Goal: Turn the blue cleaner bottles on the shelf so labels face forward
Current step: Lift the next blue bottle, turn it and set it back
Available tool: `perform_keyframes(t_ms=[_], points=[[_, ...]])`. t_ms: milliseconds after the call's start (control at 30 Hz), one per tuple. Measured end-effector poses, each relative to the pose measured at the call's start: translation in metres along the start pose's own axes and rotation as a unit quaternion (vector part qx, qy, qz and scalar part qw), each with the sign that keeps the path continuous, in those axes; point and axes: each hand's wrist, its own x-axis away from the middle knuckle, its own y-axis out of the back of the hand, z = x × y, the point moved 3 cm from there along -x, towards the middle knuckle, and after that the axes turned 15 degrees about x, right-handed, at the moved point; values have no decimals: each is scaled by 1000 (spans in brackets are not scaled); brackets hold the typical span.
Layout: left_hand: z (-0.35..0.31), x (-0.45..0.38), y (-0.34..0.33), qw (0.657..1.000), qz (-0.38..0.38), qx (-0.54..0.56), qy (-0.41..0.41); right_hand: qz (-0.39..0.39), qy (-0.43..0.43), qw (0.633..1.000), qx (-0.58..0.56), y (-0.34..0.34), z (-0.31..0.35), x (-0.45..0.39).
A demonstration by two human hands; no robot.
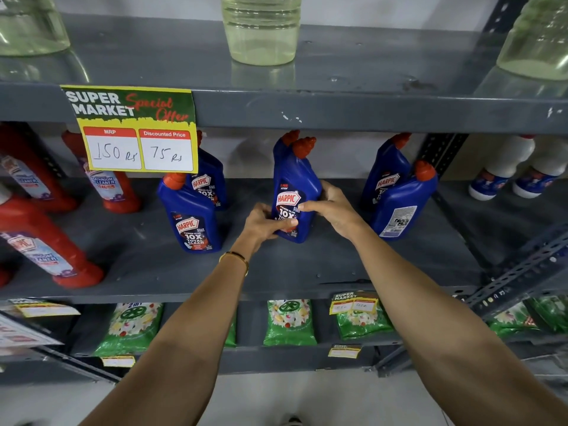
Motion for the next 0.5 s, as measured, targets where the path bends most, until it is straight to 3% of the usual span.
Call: perform_keyframes(t_ms=[133,500], points=[[4,-2,2,999,31,-37,-11,28,-5,999,25,0,4,-5],[20,-3,9,984,-19,-174,-35,40,-36,994,94,0,-15,-3]])
